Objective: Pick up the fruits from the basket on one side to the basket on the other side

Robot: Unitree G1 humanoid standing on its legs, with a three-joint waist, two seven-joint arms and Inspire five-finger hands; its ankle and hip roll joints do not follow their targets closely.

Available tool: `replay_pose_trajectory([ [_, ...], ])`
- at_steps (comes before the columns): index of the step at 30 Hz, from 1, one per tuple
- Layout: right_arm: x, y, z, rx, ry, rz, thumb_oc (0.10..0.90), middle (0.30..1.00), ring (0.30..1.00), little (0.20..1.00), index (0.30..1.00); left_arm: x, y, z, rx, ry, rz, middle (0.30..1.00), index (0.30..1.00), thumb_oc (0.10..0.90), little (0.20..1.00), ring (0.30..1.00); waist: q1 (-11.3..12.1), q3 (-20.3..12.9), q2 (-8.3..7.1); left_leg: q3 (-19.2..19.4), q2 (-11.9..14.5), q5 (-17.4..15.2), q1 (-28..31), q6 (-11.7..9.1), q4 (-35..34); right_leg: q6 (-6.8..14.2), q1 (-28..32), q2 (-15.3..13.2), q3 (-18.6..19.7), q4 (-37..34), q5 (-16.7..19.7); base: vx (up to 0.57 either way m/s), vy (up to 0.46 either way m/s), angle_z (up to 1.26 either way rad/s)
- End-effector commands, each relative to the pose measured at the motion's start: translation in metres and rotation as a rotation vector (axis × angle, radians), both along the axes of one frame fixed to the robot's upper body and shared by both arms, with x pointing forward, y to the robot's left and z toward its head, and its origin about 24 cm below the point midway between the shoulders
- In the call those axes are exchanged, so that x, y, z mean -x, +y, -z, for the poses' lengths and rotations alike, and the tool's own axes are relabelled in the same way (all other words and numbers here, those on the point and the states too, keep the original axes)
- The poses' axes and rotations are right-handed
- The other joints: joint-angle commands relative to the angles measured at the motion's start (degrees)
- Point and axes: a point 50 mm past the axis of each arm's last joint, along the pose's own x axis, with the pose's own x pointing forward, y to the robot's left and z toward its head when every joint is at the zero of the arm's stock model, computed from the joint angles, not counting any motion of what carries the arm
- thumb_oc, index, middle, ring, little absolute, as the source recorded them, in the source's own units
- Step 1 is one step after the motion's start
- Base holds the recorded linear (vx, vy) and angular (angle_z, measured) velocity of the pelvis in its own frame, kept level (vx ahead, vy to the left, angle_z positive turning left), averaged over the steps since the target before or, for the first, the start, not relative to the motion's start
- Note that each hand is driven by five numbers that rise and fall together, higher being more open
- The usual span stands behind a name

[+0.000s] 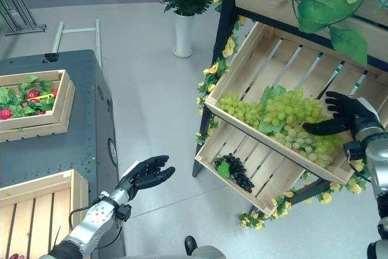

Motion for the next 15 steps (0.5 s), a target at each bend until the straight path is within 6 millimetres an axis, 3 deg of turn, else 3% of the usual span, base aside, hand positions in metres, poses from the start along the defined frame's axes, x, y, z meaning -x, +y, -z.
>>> replay_pose_trajectory([
  [1, 0.002, 0.0, -0.065, 0.217, -0.266, -0.035, 0.8, 0.9, 0.9, 0.9, 0.9, -0.032, -0.008, -0.045, 0.041, -0.279, 0.042, 0.9, 0.9, 0.8, 0.9, 0.9, 0.7, -3.4, -1.87, -0.9, 0.1, -6.6, 1.7, 0.1, 0.6, 0.8, 1.7, 1.5, -1.5, 0.2, -0.1, 0.0, 0.0, 0.0],
  [3, 0.004, 0.006, -0.066, 0.261, -0.295, -0.049, 0.8, 0.9, 0.9, 0.9, 0.9, -0.031, -0.006, -0.044, 0.04, -0.276, 0.033, 0.9, 0.9, 0.8, 0.9, 0.9, 0.4, -3.4, -1.8, -0.9, 0.0, -6.6, 1.7, 0.1, 0.6, 0.8, 1.7, 1.5, -1.4, 0.2, -0.1, 0.0, 0.0, 0.0],
  [10, 0.031, 0.05, -0.07, 0.724, -0.474, -0.147, 0.8, 0.9, 0.9, 0.9, 0.9, -0.026, 0.0, -0.042, 0.051, -0.294, -0.02, 0.9, 0.9, 0.8, 0.9, 0.9, -1.8, -3.4, -0.8, -0.2, -0.1, -6.8, 1.4, 0.5, 0.6, 1.2, 1.0, 1.8, -0.1, 0.4, -0.3, -0.02, 0.015, -0.03],
  [15, 0.042, 0.076, -0.077, 0.925, -0.565, -0.241, 0.8, 0.9, 0.9, 0.9, 0.9, -0.024, -0.002, -0.039, 0.057, -0.297, -0.025, 0.9, 0.9, 0.8, 0.9, 0.9, -2.1, -3.4, -0.26, -0.1, -0.2, -7.3, 1.7, 0.8, 0.6, 1.4, 1.2, 1.9, 0.1, 0.5, -0.7, 0.0, 0.011, -0.09],
])
